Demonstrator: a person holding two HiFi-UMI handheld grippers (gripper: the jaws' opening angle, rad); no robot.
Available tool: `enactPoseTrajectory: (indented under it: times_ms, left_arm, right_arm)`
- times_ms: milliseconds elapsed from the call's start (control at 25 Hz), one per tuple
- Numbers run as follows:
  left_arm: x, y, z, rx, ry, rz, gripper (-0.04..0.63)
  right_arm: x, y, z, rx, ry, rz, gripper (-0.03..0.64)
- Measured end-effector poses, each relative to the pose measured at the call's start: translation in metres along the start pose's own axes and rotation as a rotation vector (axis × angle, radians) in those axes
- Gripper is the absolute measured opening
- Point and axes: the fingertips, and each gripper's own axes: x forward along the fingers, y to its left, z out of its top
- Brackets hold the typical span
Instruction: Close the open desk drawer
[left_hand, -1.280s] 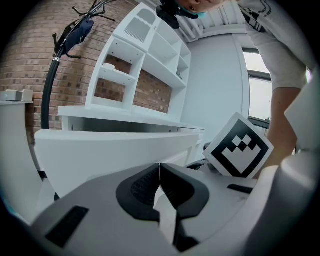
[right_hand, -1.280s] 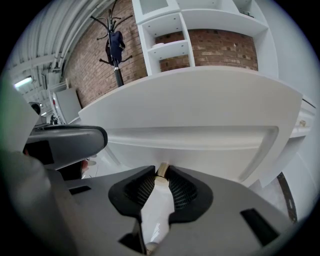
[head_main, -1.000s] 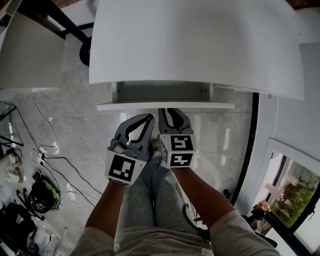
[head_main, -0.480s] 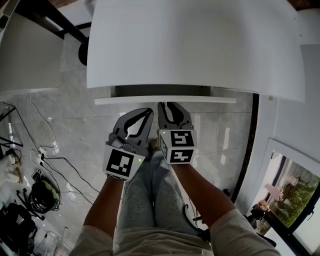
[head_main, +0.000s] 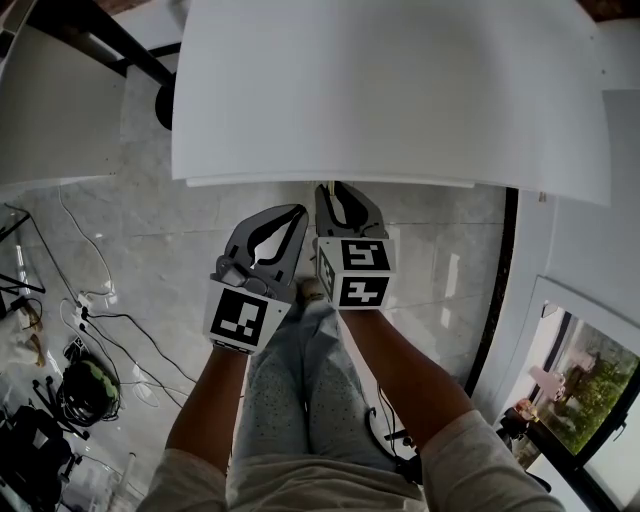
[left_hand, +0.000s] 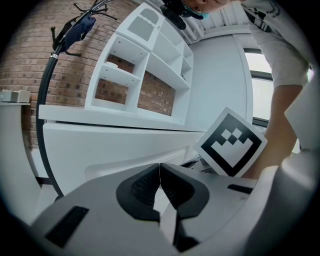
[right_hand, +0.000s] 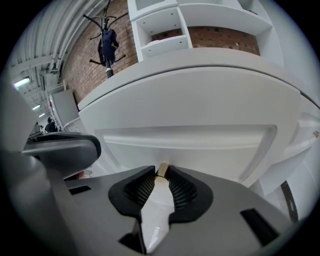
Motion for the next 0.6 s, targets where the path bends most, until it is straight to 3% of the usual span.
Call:
enactPoseTrajectory:
  times_ms: [600]
  left_arm:
    - [0.0014, -0.005, -0.0061, -0.016, 0.07, -0.003, 0.018]
  right_arm:
    - [0.006, -0.0034, 0.007, -0.033, -0.026, 0.05, 0.106]
